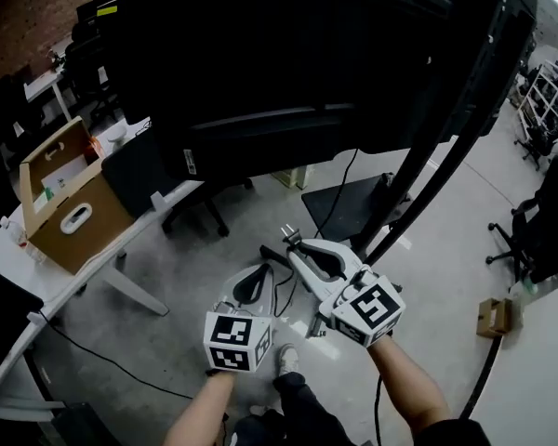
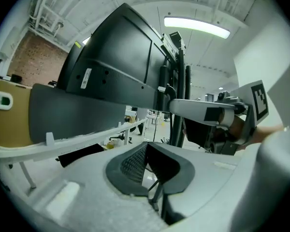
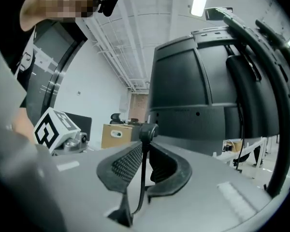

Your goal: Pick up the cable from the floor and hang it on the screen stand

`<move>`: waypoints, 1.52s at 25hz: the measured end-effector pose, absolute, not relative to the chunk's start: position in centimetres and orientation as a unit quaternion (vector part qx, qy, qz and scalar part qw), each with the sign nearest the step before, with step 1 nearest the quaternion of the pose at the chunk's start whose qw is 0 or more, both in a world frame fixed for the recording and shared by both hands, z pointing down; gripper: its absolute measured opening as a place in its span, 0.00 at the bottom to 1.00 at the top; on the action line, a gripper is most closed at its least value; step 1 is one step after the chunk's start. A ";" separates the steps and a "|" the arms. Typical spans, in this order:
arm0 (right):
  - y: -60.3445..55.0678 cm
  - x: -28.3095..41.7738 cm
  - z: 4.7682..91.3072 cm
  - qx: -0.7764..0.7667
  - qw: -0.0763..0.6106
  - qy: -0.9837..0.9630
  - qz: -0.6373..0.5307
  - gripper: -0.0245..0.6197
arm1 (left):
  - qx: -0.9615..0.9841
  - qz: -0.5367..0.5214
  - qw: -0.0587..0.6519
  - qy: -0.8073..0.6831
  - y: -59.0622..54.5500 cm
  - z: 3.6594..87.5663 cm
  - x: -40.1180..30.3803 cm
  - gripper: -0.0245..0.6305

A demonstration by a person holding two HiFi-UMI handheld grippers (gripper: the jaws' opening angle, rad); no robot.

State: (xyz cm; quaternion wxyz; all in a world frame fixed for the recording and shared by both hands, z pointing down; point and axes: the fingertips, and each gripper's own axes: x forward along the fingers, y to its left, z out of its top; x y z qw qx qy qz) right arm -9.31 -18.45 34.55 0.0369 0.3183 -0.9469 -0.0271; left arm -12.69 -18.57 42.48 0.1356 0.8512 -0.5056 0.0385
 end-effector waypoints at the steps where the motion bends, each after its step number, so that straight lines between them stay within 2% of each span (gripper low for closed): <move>1: -18.5 -8.8 32.7 0.318 0.035 -0.947 -0.032 0.11 | 0.855 0.035 0.130 -0.501 -18.4 40.9 -12.1 0.04; 13: -21.4 -2.1 10.6 0.297 -0.024 -0.944 -0.145 0.11 | 0.878 -0.014 0.044 -0.476 -20.4 21.7 -5.4 0.04; 19: -23.8 3.2 2.9 0.294 0.002 -0.930 -0.220 0.11 | 0.878 -0.028 -0.009 -0.478 -22.4 13.3 -1.0 0.04; 30: -29.2 12.3 -9.9 0.312 -0.025 -0.897 -0.312 0.12 | 0.862 -0.018 -0.092 -0.498 -26.2 4.4 7.1 0.04; 38: -31.3 13.7 -15.8 0.302 -0.062 -0.896 -0.318 0.12 | 0.853 -0.022 -0.123 -0.507 -27.7 1.6 9.6 0.04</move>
